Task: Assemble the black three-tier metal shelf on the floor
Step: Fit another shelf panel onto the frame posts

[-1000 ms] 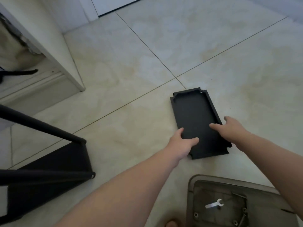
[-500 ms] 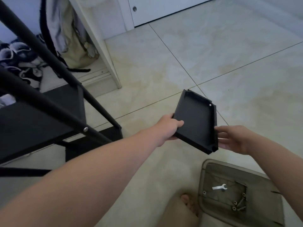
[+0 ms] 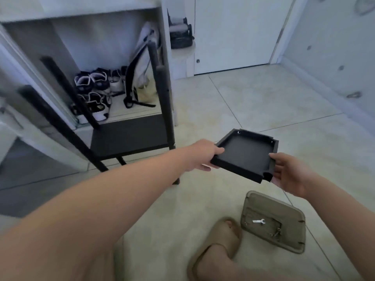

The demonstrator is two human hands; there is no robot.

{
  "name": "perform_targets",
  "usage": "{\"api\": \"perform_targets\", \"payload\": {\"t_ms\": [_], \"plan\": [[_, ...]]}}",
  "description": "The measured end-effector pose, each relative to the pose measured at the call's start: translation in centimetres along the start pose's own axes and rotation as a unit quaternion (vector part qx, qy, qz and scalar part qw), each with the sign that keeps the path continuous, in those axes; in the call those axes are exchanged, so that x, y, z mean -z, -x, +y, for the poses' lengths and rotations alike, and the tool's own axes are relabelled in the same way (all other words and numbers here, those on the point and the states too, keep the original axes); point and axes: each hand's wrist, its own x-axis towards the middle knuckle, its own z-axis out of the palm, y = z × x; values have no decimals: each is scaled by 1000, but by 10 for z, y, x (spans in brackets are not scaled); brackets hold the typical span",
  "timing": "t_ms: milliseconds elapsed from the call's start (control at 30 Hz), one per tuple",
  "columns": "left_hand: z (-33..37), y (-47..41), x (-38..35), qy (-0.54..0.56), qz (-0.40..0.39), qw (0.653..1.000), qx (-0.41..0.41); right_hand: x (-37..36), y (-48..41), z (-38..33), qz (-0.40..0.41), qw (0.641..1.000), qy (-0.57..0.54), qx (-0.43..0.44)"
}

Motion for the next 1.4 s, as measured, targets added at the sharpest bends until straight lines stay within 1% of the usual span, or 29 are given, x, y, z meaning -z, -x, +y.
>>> {"api": "perform_targets", "payload": {"t_ms": [67,133,233,333,367,433,500,533,567,600,667,700,767,800,867,933,1000,1067,1133,1200,1267,1400], "plan": [[9,40,11,-83,18,995,-46,-13,35,-8,13,1000,-7,26],[19,80,23,-137,44,984,-108,-28,68,-18,25,998,-3,60],[31,146,43,-207,71,955,-202,-58,118,-35,39,993,13,111],[38,212,64,-262,70,926,-261,-93,162,-53,44,987,0,157],[39,231,72,-297,74,910,-280,-105,176,-61,39,984,-11,171],[42,260,85,-396,115,855,-314,-132,201,-77,22,980,-26,197],[42,278,97,-486,197,778,-347,-160,224,-91,-1,975,-29,219],[44,285,103,-509,247,741,-361,-174,235,-99,-14,973,-30,229],[45,292,109,-515,296,711,-377,-187,245,-105,-27,970,-32,238],[46,300,116,-507,339,688,-394,-200,255,-111,-36,968,-30,246],[47,313,129,-474,404,661,-419,-224,274,-122,-51,963,-26,264],[48,319,137,-452,426,657,-428,-234,282,-127,-63,959,-23,274],[50,329,154,-389,463,666,-436,-254,293,-137,-100,950,-15,294],[53,332,164,-351,474,680,-435,-264,295,-140,-120,945,-9,304],[58,336,183,-267,473,727,-420,-280,294,-145,-140,937,18,321],[62,335,202,-147,452,778,-411,-294,283,-145,-126,937,52,322],[62,330,217,-2,431,801,-414,-307,267,-137,-106,942,70,310],[56,323,228,134,406,808,-405,-318,250,-127,-97,950,76,286],[48,316,239,227,380,814,-376,-327,235,-115,-112,960,67,247],[41,309,252,273,358,821,-351,-334,224,-109,-145,965,34,217],[35,302,266,298,346,825,-333,-340,214,-108,-166,964,-8,209],[26,286,289,325,318,835,-311,-351,193,-110,-166,962,-88,196]]}}
